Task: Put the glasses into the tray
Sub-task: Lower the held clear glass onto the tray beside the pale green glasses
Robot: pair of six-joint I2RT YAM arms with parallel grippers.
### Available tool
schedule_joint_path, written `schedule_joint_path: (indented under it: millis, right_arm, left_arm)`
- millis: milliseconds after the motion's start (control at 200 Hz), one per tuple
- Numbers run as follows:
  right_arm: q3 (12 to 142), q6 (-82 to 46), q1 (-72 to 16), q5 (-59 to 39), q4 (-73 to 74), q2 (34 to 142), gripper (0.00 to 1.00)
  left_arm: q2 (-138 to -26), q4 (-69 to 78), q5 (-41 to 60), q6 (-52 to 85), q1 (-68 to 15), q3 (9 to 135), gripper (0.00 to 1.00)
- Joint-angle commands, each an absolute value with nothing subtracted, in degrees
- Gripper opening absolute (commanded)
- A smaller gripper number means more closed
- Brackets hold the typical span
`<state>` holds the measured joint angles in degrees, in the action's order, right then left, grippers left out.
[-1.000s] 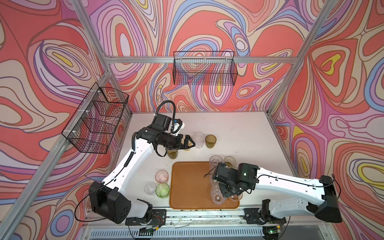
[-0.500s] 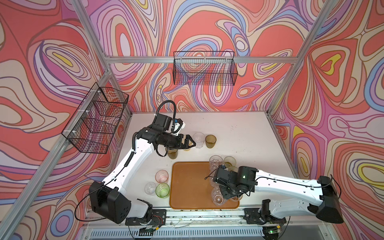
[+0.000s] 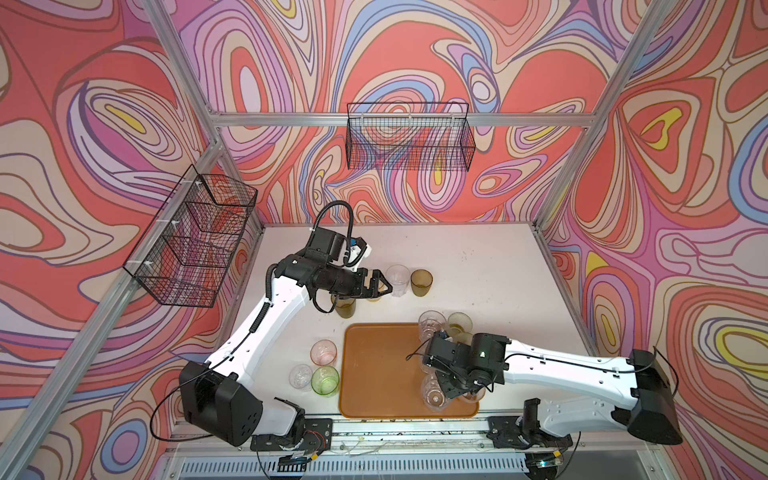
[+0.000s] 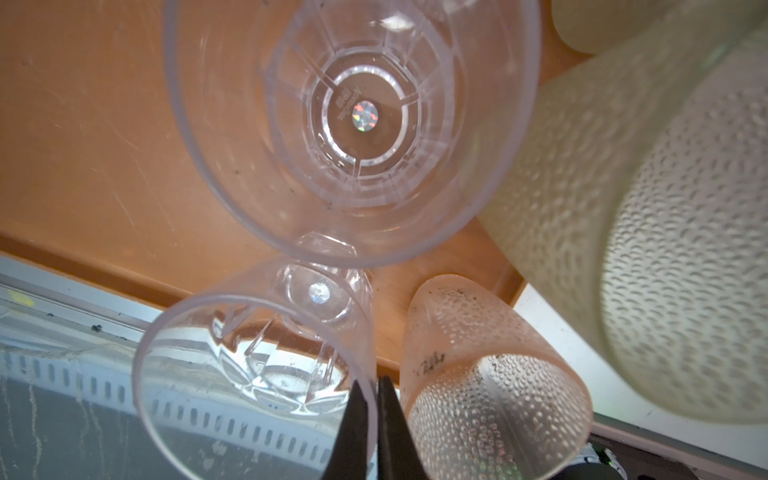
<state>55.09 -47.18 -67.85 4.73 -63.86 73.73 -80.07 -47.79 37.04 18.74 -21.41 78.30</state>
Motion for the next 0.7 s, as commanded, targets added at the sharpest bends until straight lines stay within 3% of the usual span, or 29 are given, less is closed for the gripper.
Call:
schedule_joint_path:
  millis: [0, 336, 691]
  right_arm:
    - [54.41, -46.85, -68.20, 5.76, -63.98, 73.87, 0.00]
    - [54.82, -46.24, -68.20, 6.75, -64.86, 75.12, 0.00]
    - [55.73, -46.05, -68.19, 7.76, -65.57, 75.20, 0.08]
  left_arm:
    - [-80.24, -46.93, 36.77, 18.90, -21.68, 77.96, 0.97]
    - [-79.90, -46.87, 36.72, 19.15, -21.71, 77.96, 0.97]
    - [-80.15, -46.93, 36.80, 19.08, -21.70, 78.16, 0.97]
